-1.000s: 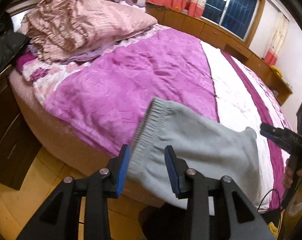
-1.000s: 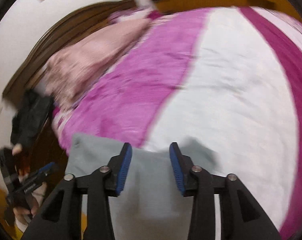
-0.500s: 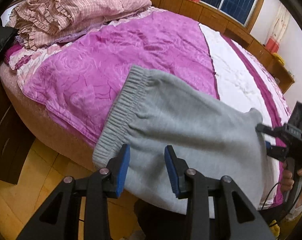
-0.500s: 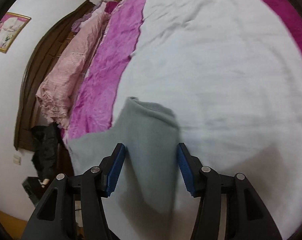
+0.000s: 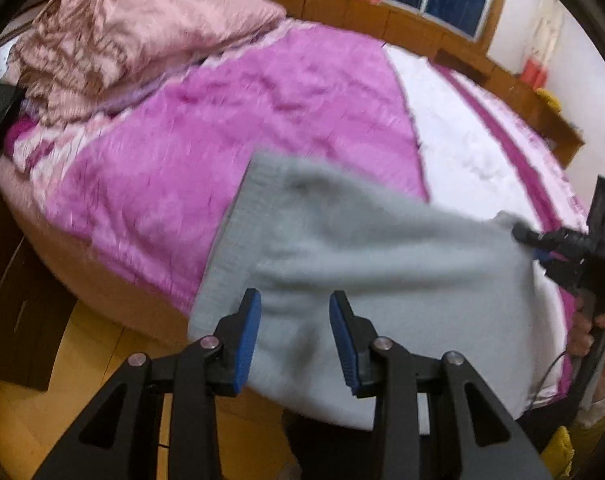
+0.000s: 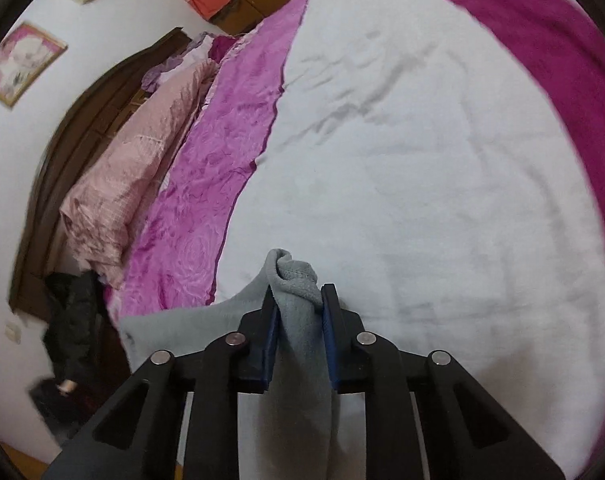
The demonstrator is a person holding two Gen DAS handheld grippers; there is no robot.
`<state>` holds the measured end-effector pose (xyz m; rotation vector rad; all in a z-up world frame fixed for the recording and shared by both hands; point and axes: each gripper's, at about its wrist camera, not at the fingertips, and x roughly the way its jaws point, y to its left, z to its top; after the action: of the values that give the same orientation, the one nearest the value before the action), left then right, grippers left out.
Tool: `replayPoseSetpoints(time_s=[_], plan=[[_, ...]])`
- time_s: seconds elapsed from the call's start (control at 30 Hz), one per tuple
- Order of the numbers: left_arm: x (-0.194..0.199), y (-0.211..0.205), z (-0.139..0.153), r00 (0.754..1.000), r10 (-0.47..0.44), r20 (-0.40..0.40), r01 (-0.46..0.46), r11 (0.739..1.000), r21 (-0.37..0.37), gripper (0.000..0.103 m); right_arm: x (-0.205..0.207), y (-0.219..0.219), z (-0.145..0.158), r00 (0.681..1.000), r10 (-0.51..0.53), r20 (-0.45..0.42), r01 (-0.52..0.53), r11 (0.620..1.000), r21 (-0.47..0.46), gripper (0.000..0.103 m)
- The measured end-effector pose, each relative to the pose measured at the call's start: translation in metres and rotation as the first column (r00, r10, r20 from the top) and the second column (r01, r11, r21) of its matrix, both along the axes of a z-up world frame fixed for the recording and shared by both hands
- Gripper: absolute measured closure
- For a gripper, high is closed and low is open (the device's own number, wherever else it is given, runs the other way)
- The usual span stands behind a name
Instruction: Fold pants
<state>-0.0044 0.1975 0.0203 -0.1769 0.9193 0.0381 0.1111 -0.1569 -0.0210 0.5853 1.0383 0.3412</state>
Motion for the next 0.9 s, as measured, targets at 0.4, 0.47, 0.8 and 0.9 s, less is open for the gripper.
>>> replayPoseSetpoints(time_s=[0.4,0.47,0.8,0.9], plan=[[0.083,0.004,-0.018,1.0,-0.014,-0.013,0.014,1.0,0.02,0.065,-0.03,0.038,0.039,0.976,0.165,0.142,-0.133,0.968,-0.215,0.088],[0.09,0.009,-0.029,1.0,-0.019,-0.023,0.019,1.0,0.013,0.066,-0.027,0.047,0.023,0.979,0.182,0.097,-0.155,0.96,-0.232,0.088],[0.077,0.0,-0.02,0.999,-0.039,-0.006,0.039,0.997,0.071,0.066,-0.025,0.05,-0.003,0.98,0.197,0.036,-0.182,0.951,-0.25,0.087],[0.062,-0.001,-0.01,0.999,-0.033,-0.007,0.033,0.999,0.043,0.059,-0.033,0.041,0.005,0.983,0.179,0.033,-0.168,0.963,-0.21,0.079]])
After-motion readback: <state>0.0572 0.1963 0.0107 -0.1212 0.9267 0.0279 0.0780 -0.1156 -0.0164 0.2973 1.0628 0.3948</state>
